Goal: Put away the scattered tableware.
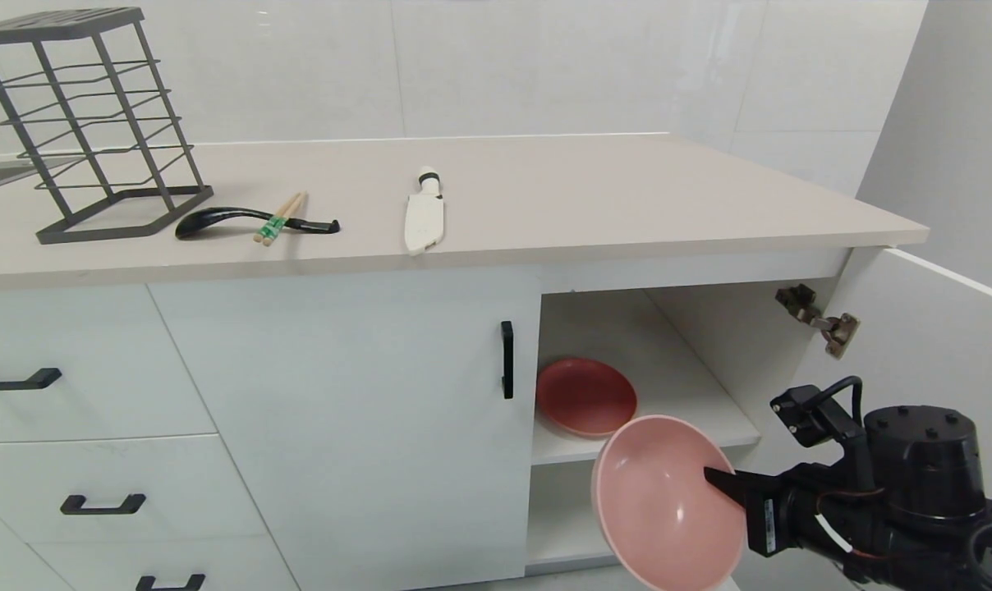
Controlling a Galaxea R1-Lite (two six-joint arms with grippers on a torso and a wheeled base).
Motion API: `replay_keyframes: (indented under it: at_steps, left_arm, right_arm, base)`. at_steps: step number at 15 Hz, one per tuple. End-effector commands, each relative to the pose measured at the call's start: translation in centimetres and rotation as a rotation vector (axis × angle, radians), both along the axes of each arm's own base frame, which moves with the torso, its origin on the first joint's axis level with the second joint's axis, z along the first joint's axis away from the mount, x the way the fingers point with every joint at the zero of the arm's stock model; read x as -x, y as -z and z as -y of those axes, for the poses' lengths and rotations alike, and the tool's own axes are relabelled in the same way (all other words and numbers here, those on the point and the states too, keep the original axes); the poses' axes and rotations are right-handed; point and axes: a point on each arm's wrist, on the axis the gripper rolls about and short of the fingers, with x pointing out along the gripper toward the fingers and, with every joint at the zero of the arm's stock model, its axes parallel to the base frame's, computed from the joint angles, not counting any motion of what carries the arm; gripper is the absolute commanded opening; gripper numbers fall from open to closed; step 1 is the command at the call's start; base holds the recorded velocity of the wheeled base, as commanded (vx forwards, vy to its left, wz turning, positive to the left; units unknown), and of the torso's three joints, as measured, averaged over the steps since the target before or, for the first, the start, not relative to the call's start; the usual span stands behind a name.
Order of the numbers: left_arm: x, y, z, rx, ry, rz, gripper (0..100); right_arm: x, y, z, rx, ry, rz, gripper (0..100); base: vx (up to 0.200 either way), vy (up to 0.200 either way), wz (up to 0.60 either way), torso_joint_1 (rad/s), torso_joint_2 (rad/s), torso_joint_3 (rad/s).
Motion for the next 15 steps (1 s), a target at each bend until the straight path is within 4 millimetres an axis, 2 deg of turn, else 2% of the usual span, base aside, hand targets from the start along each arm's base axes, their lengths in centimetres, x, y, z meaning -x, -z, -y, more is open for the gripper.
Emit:
replay_keyframes:
  at_steps: [1,4,10,12,13,15]
  left_arm:
    - [0.8,1.2,0.0,0.006,-0.047,0.051,100]
    - [1.7,2.2,0.1,0.016,-0.064,0.043,100]
    - [1.8,2.1,0.1,0.028,-0.079,0.085,100]
    - [1.8,2.1,0.0,0.024,-0.091,0.092,100]
    - [1.8,1.9,0.0,0.020,-0.093,0.106,100]
    - [1.8,2.0,0.0,0.028,-0.094,0.104,100]
  right_arm:
    - [-0.1,-0.1,-0.1,-0.002,-0.003,0.004,0]
    - [-0.6,-0.2,-0.3,-0.009,-0.001,0.016,0]
    - [-4.1,1.0,-1.8,-0.020,0.005,0.039,0]
    - [-5.6,2.9,-1.6,-0.019,0.029,0.040,0]
    - [-6.8,4.4,-1.3,-0.017,0.056,0.039,0]
    - [-9.2,5.7,-0.4,-0.026,0.111,0.068,0]
  base:
    - [0.000,0.000,0.00,0.000,0.00,0.000]
    - [0.000,0.000,0.00,0.000,0.00,0.000]
    - [0.000,0.000,0.00,0.000,0.00,0.000]
    - [0.000,0.000,0.00,0.000,0.00,0.000]
    - [0.000,0.000,0.00,0.000,0.00,0.000]
    - [0.000,0.000,0.00,0.000,0.00,0.000]
